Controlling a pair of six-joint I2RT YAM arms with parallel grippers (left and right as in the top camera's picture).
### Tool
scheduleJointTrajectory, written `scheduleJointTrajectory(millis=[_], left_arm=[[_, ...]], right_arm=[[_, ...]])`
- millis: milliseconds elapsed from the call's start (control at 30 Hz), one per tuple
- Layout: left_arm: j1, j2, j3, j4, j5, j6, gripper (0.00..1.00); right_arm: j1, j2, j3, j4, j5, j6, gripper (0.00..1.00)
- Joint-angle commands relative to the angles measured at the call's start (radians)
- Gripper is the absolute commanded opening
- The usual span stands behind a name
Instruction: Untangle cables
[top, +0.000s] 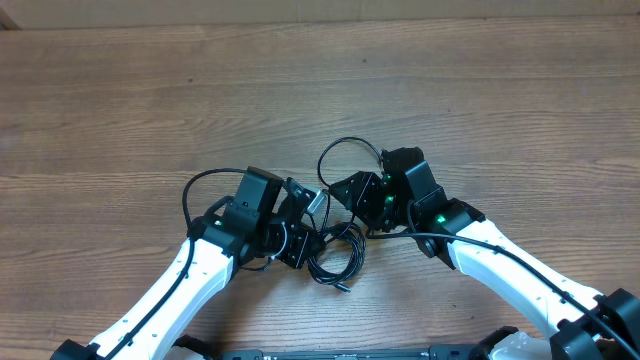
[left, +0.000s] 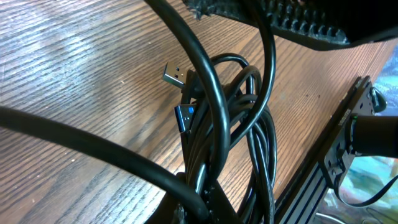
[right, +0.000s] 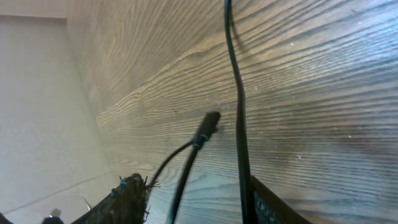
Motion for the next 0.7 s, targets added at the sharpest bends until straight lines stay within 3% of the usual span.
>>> scheduleJointTrajectory(millis=[0, 233, 467, 667], left_arm=[[-0.032, -0.010, 0.011, 0.004, 0.068, 0.070, 0.04], [-0.095, -0.010, 0.011, 0.021, 0.086, 0.100, 0.04], [-0.112, -0.010, 0.011, 0.031, 0.085, 0.100, 0.10], [-0.112, -0.010, 0.011, 0.031, 0.102, 0.100, 0.14]], right_arm=[[-0.002, -0.002, 0.004, 0.021, -0.019, 0.001, 0.46], [-0.002, -0.002, 0.004, 0.032, -0.020, 0.024, 0.45], [-0.002, -0.002, 0.004, 0.032, -0.024, 0.031, 0.28], [-0.002, -0.002, 0.004, 0.039, -0.023, 0.056, 0.22]])
